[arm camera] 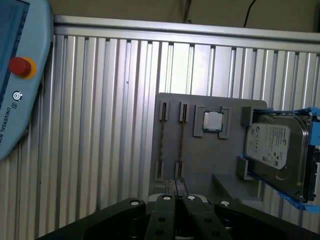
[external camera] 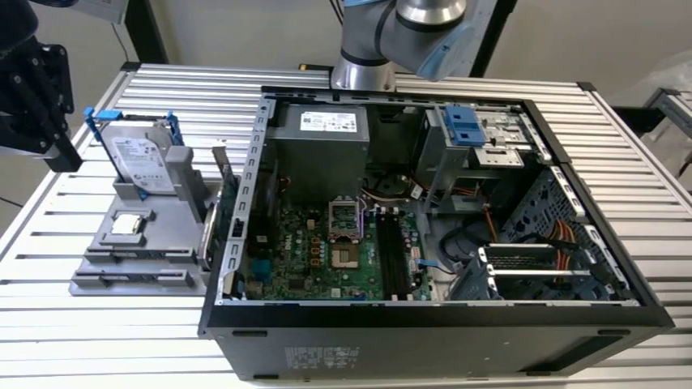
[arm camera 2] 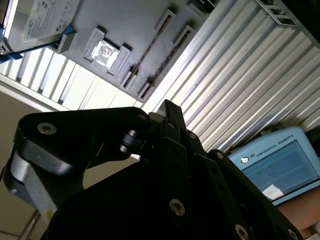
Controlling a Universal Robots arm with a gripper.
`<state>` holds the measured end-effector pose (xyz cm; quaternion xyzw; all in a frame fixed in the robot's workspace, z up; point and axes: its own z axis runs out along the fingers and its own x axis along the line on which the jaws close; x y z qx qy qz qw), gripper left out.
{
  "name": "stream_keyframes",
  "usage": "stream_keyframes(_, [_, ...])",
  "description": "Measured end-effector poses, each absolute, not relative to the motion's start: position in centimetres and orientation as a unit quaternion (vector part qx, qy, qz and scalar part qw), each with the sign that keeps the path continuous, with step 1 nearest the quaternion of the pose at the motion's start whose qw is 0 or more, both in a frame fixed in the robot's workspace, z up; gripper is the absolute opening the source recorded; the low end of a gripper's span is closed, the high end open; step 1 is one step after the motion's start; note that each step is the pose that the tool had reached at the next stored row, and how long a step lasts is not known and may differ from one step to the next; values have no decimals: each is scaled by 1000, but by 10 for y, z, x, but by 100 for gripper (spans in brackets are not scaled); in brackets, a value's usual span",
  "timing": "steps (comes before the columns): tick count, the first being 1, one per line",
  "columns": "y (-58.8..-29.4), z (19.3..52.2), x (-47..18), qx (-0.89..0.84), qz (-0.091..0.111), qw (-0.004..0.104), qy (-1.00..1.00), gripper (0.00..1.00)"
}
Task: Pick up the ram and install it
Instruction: 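Pick up the ram and move it above insertion slot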
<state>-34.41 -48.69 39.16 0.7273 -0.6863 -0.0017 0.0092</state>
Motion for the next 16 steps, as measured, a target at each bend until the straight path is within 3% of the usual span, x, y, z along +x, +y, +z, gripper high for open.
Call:
stream_keyframes(4, [-487, 392, -344, 727, -2, 9, -686, 0])
stream_keyframes(5, [-487, 392, -344, 727, -2, 9, -686, 100])
stream_keyframes(16, [-487, 392, -344, 728, -2, 9, -686, 100])
